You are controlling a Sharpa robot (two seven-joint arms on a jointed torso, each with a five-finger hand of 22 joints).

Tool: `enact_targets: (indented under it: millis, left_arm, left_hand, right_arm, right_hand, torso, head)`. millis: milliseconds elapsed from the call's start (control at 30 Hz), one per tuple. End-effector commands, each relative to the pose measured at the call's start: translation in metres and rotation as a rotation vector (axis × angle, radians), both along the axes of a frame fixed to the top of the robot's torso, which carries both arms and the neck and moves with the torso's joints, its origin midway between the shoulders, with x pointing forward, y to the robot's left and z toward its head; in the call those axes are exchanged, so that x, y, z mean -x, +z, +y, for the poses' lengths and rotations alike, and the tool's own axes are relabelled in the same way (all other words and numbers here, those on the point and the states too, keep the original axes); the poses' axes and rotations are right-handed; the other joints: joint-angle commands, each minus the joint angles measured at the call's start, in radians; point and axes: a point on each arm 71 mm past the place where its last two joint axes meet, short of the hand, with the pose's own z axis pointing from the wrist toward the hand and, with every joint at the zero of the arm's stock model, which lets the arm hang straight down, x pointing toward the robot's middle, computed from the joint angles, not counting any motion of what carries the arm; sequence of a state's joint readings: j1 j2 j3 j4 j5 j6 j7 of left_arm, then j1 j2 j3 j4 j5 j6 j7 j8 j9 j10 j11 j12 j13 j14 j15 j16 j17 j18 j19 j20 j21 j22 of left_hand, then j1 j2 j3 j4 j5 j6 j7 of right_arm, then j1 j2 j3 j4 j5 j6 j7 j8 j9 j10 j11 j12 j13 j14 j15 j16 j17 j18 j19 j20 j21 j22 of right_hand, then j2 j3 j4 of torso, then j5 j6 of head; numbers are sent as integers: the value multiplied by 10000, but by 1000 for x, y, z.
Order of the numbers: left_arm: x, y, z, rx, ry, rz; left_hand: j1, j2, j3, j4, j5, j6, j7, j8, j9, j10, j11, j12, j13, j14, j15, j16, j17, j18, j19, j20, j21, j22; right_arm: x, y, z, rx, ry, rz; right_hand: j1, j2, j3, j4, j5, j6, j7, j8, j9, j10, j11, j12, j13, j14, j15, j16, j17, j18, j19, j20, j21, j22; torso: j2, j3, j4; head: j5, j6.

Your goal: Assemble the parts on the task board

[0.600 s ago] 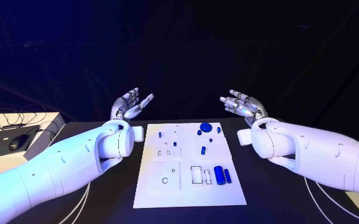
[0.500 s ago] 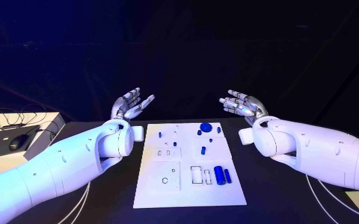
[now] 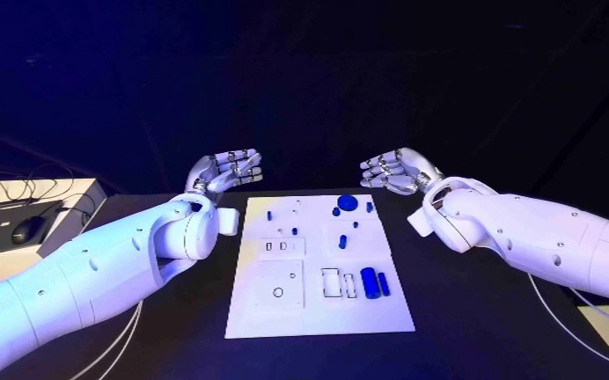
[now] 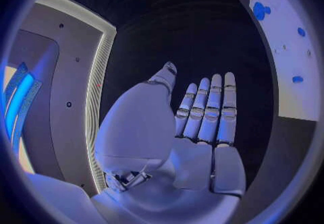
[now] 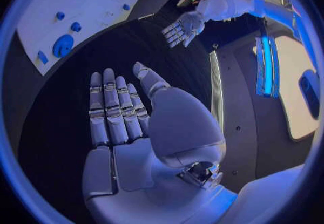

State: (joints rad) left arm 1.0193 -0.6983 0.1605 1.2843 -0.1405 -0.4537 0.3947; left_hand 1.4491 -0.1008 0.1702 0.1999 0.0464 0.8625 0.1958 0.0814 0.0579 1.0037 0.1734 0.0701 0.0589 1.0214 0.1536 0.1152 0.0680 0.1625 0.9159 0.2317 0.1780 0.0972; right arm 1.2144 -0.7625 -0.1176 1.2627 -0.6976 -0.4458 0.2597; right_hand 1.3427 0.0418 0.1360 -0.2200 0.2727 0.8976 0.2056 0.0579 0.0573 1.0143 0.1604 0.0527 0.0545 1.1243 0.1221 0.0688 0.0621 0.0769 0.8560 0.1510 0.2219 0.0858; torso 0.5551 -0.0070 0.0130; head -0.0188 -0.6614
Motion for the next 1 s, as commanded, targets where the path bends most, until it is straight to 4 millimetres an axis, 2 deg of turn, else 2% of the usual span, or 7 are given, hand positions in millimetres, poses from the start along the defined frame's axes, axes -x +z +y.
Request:
enact_targets:
  millis: [33,233,433,533,567,600,1000]
  left_arm:
    - [5,4,-10,-189,-1354,-374]
    - [17,10,-12,-227,-2057,-614]
    - [30,18,-13,143,-3085,-660]
    - [36,21,-15,368,-3464,-616]
    - [38,22,-16,442,-3610,-604]
    - [40,24,-17,507,-3746,-595]
    - [50,28,-18,-47,-3851,-432]
  left_hand:
    - [86,228,9,-326,22,702,-4,-84,8,814,-201,-86,-23,741,-227,-30,-16,161,566,-182,226,39]
    - [75,357,21,-657,20,1041,-50,-206,26,1087,-314,-112,-3,1689,-479,-231,75,83,1110,-481,386,13]
    - [433,216,-20,-1219,28,1271,-93,-193,39,1388,-504,-115,-4,3430,-1064,671,586,193,2498,-1149,1401,492]
    - [394,247,-114,-1410,32,1292,-113,-199,36,1404,-530,-116,-5,3531,-1145,1005,844,-35,2544,-1452,1829,767]
    - [229,409,-327,-1896,126,1294,-49,-188,40,1392,-484,-109,-3,3065,-1161,1821,1577,-739,2069,-2092,2965,1582]
    - [203,446,-346,-1994,41,1229,-111,-212,29,1372,-524,-127,-9,2837,-1179,1920,1699,-856,1697,-2190,3084,1709]
    - [-72,199,-343,-2159,29,1504,-276,-186,49,1573,-649,-117,-4,3111,-1324,2839,2261,-500,1711,-2170,4395,2560]
  right_arm:
    - [2,6,6,2410,491,-1771]
    - [3,7,14,3382,953,-2274]
    - [-3,3,23,4993,1191,-1667]
    - [-7,4,24,5404,1020,-1632]
    - [-8,4,25,5489,884,-1612]
    - [-10,5,25,5542,732,-1583]
    - [-27,10,32,6064,40,-1682]
  right_hand:
    - [162,-105,855,-589,-326,1673,-244,61,66,1426,-385,66,36,1714,-548,22,74,-107,1128,-706,664,225]
    - [190,-289,510,-514,-351,2061,-452,72,92,2085,-720,81,50,3799,-1232,877,597,98,2635,-1503,2110,985]
    - [-294,-651,-154,-127,421,2241,-690,61,116,2548,-1010,-4,38,3828,-1683,5717,3105,271,3909,-2079,3897,2093]
    - [-354,-612,-31,-59,492,2208,-713,82,116,2637,-967,101,81,3648,-1667,7690,4441,333,4118,-2153,4629,2693]
    - [-335,-651,14,-80,509,2160,-673,63,110,2605,-1017,57,67,3440,-1649,7902,4684,378,4073,-2141,4723,2807]
    - [-363,-654,99,-21,578,2102,-666,62,113,2656,-1042,18,76,3192,-1611,8508,5351,475,4097,-2102,4914,3034]
    - [-1016,-1166,493,677,1597,1801,-579,59,107,2476,-942,77,135,3098,-1422,11175,8997,577,5916,-1921,9224,8612]
  torso:
    - [153,-36,85]
    - [389,-110,186]
    - [610,-161,297]
    - [688,-202,382]
    - [711,-213,416]
    - [726,-223,442]
    - [958,-305,629]
  head:
    - [-42,-8]
    - [-188,11]
    - [-286,8]
    - [-321,5]
    - [-322,1]
    - [-325,2]
    - [-536,115]
